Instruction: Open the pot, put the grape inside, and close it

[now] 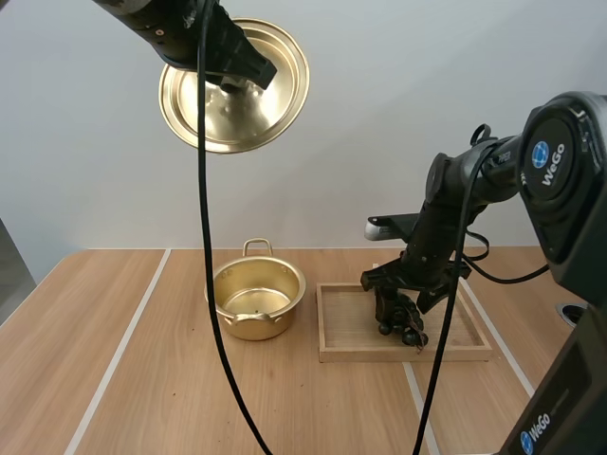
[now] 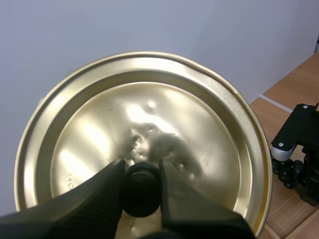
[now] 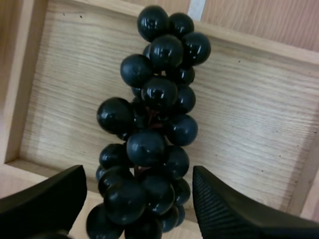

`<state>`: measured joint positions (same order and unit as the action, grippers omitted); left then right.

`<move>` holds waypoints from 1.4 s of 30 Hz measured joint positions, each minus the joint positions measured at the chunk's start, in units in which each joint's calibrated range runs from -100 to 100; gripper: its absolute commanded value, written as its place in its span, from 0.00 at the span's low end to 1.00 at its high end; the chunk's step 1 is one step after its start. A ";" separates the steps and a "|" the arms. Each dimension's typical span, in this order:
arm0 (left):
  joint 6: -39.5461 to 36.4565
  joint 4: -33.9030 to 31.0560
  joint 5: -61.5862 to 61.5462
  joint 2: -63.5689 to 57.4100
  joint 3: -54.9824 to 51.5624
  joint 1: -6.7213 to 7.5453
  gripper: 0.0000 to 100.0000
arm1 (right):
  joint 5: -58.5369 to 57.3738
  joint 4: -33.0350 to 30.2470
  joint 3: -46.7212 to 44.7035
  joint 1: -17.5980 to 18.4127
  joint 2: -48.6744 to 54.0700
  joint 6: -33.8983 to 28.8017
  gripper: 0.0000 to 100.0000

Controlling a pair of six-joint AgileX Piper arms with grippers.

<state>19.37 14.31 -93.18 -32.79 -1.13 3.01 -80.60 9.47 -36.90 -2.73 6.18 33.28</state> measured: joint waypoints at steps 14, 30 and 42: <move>0.00 0.22 0.00 0.00 0.00 0.00 0.00 | 0.45 0.00 0.00 0.00 -4.64 0.10 1.00; 0.00 0.22 0.00 0.00 0.00 0.00 0.00 | 0.45 0.82 0.00 0.00 -7.82 0.29 0.00; 0.00 0.22 0.00 0.00 0.00 0.00 0.00 | -0.45 1.27 0.13 0.00 -7.49 0.48 0.00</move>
<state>19.37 14.53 -93.18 -32.79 -1.13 3.01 -81.04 10.74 -36.77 -2.73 -1.31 33.76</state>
